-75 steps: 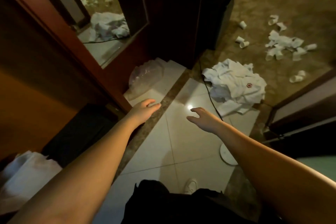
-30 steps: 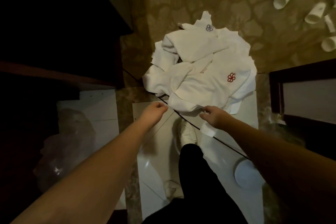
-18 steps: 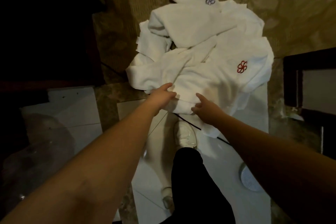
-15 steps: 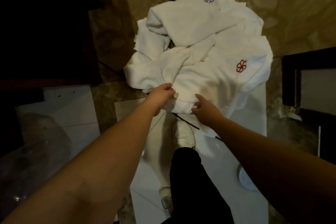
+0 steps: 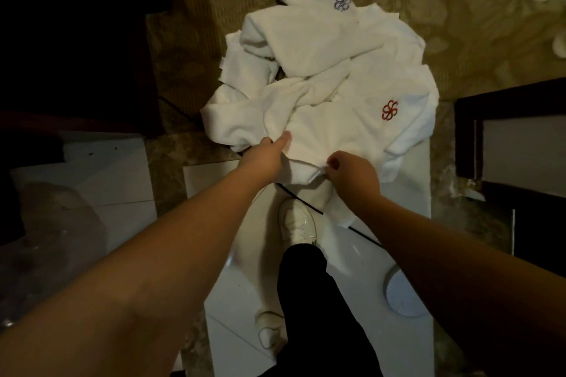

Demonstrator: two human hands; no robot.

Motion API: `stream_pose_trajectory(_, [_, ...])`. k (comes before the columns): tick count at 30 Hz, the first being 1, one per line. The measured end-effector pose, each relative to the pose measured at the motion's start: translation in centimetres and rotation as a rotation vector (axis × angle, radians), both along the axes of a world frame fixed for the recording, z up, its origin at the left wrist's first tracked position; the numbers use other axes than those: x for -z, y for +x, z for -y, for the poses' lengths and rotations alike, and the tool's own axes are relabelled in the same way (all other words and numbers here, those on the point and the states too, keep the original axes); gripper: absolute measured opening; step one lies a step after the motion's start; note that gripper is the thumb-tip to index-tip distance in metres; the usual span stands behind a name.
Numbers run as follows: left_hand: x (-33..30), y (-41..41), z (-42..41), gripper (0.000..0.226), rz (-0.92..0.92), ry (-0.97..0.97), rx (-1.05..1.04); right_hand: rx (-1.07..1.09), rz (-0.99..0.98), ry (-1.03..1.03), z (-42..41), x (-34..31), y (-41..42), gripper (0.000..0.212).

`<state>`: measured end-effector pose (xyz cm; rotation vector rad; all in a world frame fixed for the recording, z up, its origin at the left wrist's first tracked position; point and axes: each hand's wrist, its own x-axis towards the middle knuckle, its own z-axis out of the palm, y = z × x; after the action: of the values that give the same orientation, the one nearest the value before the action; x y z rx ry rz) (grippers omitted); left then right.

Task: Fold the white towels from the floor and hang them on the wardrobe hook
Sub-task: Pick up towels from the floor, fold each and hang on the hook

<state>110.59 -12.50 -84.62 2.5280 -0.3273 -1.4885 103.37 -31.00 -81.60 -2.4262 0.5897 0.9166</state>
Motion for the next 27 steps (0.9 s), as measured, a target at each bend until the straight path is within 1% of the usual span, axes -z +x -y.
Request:
stream_pose_trajectory(2, [-0.1, 0.0, 0.3, 0.068, 0.022, 0.022, 0.102, -0.014, 0.014, 0.068, 0.4, -1.0, 0.2, 0.011])
stream_pose_trajectory(4, [-0.8, 0.2, 0.3, 0.053, 0.081, 0.054, 0.143, 0.016, 0.006, 0.217, 0.7, -2.2, 0.2, 0.005])
stream_pose_trajectory(6, [-2.0, 0.3, 0.1, 0.036, 0.173, 0.054, 0.169, 0.012, 0.007, 0.328, 1.0, -4.0, -0.1, 0.008])
stream_pose_trajectory(9, [-4.7, -0.5, -0.8, 0.022, 0.304, -0.077, 0.132, -0.052, 0.076, 0.349, 1.9, -7.2, -1.1, 0.012])
stream_pose_trajectory(12, [-8.4, -2.2, -1.6, 0.02, 0.428, -0.194, 0.113, -0.028, 0.052, 0.38, 2.8, -10.8, -1.9, 0.009])
stream_pose_trajectory(13, [-9.9, -2.6, -1.7, 0.019, 0.452, -0.214, 0.097, -0.016, 0.03, 0.384, 2.9, -12.1, -2.0, 0.006])
stream_pose_trajectory(15, [-13.0, -3.3, -1.9, 0.017, 0.47, -0.239, 0.037, 0.018, 0.027, 0.36, 2.9, -14.7, -2.0, 0.01])
stream_pose_trajectory(19, [-20.0, -4.2, -2.0, 0.043, 0.486, -0.282, -0.092, 0.036, 0.184, 0.328, 2.8, -20.3, -1.5, 0.013])
stream_pose_trajectory(21, [-23.7, -4.6, -2.3, 0.044, 0.501, -0.307, -0.163, -0.02, 0.225, 0.32, 2.7, -23.4, -1.5, 0.015])
stream_pose_trajectory(23, [-27.8, -5.1, -2.9, 0.042, 0.536, -0.315, -0.187, -0.127, 0.252, 0.295, 2.4, -27.0, -1.7, 0.024])
stream_pose_trajectory(25, [-32.3, -6.1, -3.6, 0.041, 0.592, -0.297, -0.145, -0.255, 0.275, 0.25, 1.8, -31.3, -2.0, 0.034])
stream_pose_trajectory(27, [-36.9, -7.6, -4.6, 0.042, 0.649, -0.259, -0.076, -0.31, 0.32, 0.245, 1.1, -35.7, -2.7, 0.031])
